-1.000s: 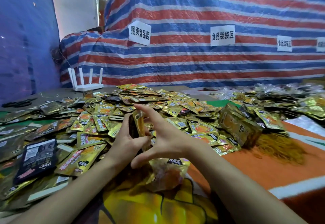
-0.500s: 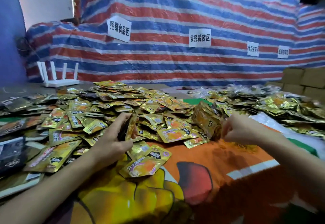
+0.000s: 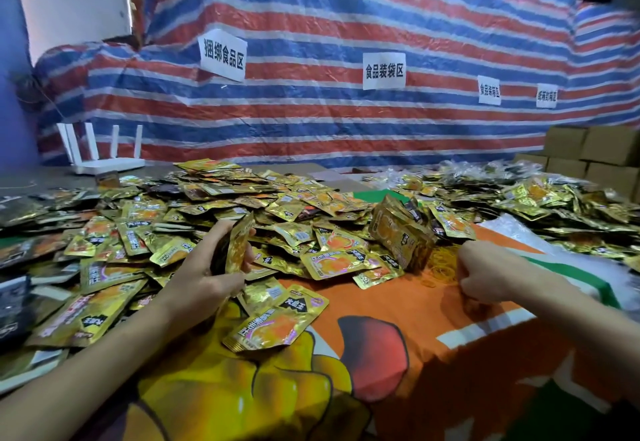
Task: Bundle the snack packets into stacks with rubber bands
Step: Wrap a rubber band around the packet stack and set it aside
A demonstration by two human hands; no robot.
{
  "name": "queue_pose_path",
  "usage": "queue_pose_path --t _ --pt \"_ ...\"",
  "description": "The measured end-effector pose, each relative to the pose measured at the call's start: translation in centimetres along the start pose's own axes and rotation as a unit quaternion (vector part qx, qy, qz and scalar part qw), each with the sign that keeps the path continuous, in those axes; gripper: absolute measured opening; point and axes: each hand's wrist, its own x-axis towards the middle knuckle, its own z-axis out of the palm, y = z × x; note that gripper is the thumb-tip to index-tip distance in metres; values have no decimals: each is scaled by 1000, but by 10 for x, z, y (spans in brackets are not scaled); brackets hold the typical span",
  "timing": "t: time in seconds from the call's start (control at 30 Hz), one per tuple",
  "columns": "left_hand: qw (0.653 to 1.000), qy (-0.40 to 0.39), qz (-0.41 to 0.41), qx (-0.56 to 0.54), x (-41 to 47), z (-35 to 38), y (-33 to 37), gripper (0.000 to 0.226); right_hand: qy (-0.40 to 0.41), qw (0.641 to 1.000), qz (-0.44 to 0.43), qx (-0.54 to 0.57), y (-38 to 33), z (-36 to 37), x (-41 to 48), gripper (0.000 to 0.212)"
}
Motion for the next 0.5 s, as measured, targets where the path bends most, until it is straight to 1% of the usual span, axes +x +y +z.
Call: queue_pose_path --t 0.07,0.13,0.2,0.3,0.33,0.4,0.43,0.5 --pt "1000 8 0 -6 0 1 -1 54 4 1000 -4 -11 2 0 -2 27" --pt "1000 20 3 -16 1 1 -1 58 32 999 -5 -18 5 -2 -3 27" --pt "999 30 1 -31 3 0 -2 61 78 997 0 -2 6 -6 -4 20" --pt "998 43 -5 -54 3 -1 -2 63 145 987 -3 72 5 -12 -4 4" --pt "997 46 -6 -58 3 -1 -2 63 147 985 -5 85 4 -15 -4 6" --pt "997 49 -7 -59 3 -2 -2 63 126 987 -9 97 1 -17 -6 8" --pt "997 50 -8 -59 4 -2 -2 63 106 990 -9 88 0 -17 -7 5" --pt "997 51 -11 -58 4 -3 -2 64 38 998 -5 52 -2 -15 -9 1"
